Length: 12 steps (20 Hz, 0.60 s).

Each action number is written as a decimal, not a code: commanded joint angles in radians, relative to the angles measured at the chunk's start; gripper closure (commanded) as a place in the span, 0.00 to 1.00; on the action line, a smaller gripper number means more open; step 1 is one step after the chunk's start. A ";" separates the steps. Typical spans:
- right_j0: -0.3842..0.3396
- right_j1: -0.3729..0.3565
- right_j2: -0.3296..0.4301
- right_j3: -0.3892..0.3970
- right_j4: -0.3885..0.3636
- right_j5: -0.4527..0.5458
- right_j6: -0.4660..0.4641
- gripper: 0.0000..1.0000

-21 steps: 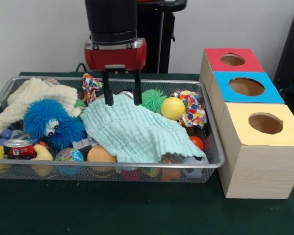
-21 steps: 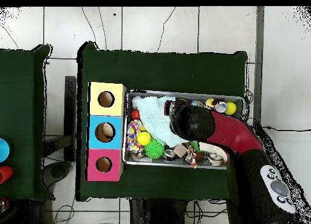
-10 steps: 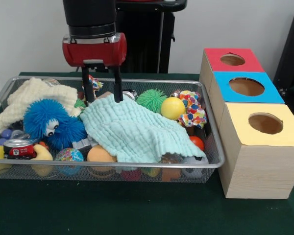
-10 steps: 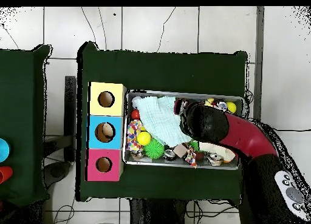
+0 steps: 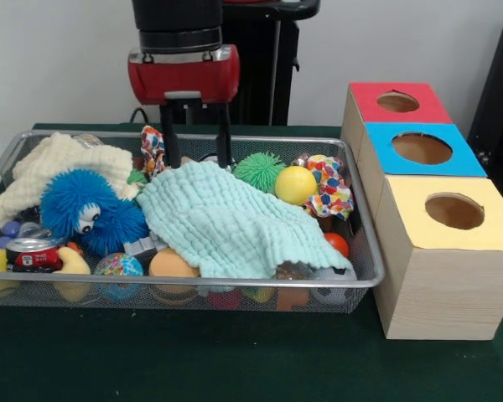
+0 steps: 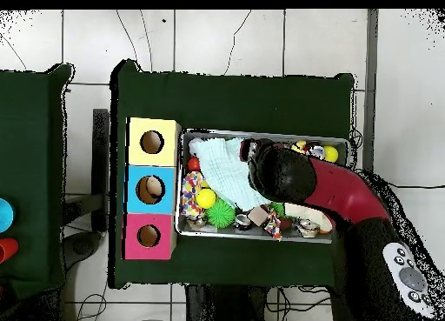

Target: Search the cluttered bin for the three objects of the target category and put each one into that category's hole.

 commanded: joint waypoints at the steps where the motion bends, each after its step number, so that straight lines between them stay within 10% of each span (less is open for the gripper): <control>1: -0.011 -0.023 0.024 0.039 -0.072 0.105 -0.036 0.00; 12: -0.106 -0.025 0.088 0.137 -0.117 0.027 -0.100 0.00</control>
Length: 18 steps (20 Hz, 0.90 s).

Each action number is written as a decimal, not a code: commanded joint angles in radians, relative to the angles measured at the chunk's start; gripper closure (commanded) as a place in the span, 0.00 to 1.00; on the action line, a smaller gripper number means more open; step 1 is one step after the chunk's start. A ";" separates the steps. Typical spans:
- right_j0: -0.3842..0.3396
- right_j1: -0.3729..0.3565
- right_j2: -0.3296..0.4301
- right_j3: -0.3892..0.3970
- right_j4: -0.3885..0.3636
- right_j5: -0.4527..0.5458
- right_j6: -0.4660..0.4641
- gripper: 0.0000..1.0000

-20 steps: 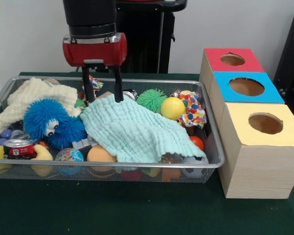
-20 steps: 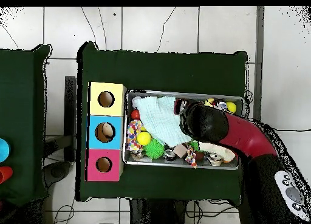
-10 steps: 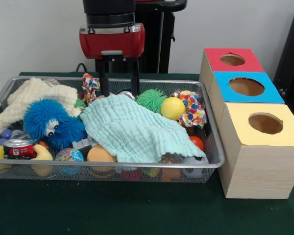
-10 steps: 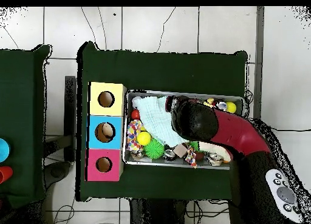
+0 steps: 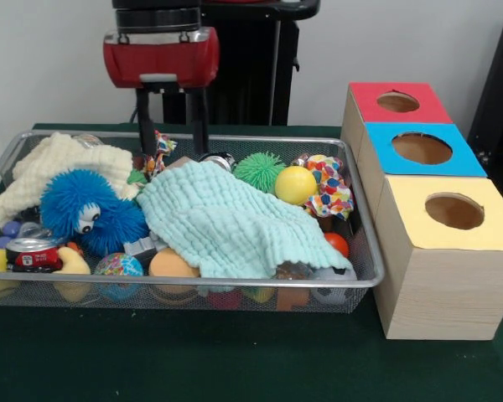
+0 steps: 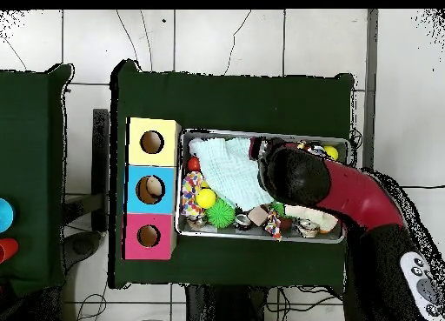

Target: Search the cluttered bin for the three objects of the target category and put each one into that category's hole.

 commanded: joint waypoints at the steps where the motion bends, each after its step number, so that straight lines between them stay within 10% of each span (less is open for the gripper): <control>1: -0.067 0.001 0.081 0.150 -0.115 0.011 -0.097 0.00; 9: -0.155 -0.036 0.134 0.289 -0.183 -0.073 -0.083 0.00; 18: -0.095 0.056 0.091 0.352 -0.257 -0.272 0.093 0.00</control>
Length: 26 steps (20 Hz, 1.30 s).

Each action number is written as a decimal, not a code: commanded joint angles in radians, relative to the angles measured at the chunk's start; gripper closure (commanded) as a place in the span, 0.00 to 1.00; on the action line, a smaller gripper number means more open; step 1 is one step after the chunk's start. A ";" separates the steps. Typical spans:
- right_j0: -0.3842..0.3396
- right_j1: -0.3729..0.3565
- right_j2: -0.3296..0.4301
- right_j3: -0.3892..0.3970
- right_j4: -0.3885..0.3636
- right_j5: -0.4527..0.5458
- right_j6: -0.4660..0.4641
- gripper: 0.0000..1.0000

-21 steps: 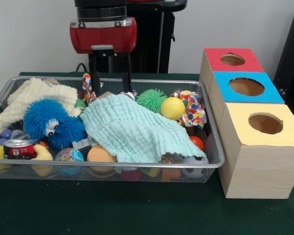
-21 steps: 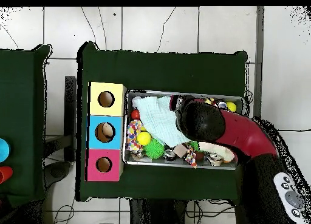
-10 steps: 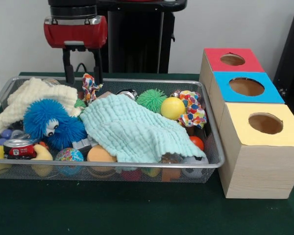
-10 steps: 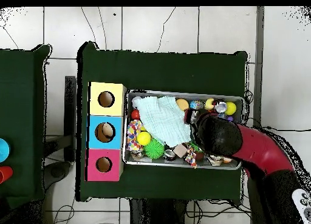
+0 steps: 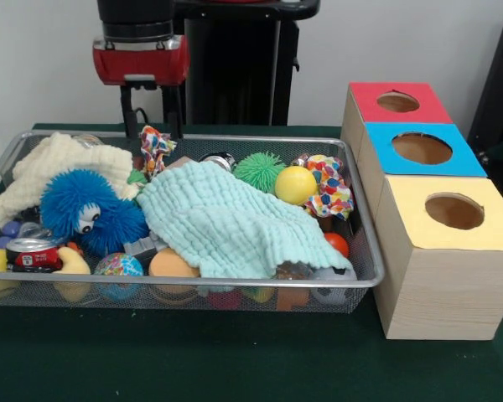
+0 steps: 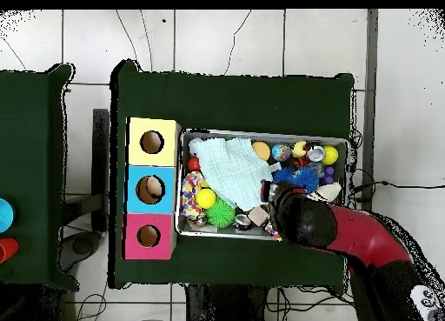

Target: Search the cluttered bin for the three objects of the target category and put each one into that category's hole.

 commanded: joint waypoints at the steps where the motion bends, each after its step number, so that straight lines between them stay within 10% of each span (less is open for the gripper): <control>1: 0.045 0.086 0.048 0.139 -0.091 -0.190 0.105 0.00; 13: -0.092 0.013 0.081 0.252 -0.126 -0.173 0.035 0.00; 26: -0.247 -0.012 0.177 0.195 -0.135 -0.032 -0.088 0.00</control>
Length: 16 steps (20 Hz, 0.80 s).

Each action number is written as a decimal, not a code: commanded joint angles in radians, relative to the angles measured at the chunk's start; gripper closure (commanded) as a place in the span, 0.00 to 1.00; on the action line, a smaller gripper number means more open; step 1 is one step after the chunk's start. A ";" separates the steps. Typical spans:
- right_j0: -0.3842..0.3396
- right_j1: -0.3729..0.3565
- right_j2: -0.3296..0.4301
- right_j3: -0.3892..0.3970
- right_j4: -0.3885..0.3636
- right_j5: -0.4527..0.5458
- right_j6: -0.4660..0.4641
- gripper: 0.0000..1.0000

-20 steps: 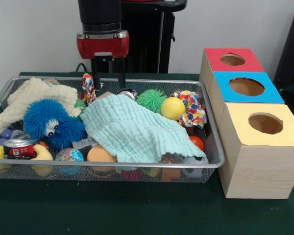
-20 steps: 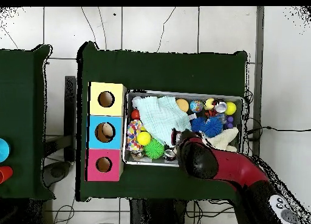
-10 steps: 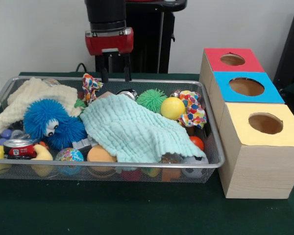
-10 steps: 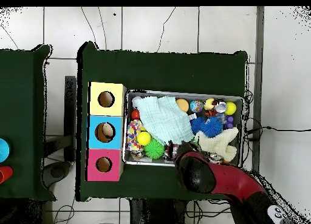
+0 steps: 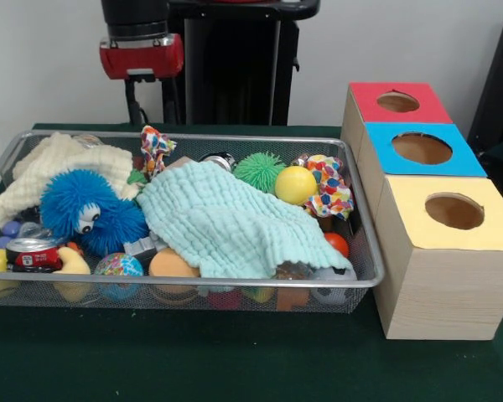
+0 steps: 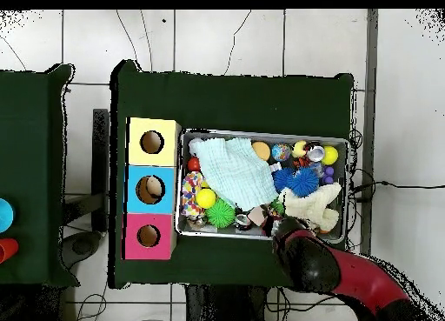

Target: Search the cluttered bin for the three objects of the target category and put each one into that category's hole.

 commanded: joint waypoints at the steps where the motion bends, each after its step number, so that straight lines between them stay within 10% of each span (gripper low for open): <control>1: -0.058 -0.043 0.127 -0.013 -0.044 0.168 -0.087 0.00; 16: 0.032 -0.144 0.099 0.056 0.020 0.192 0.070 0.00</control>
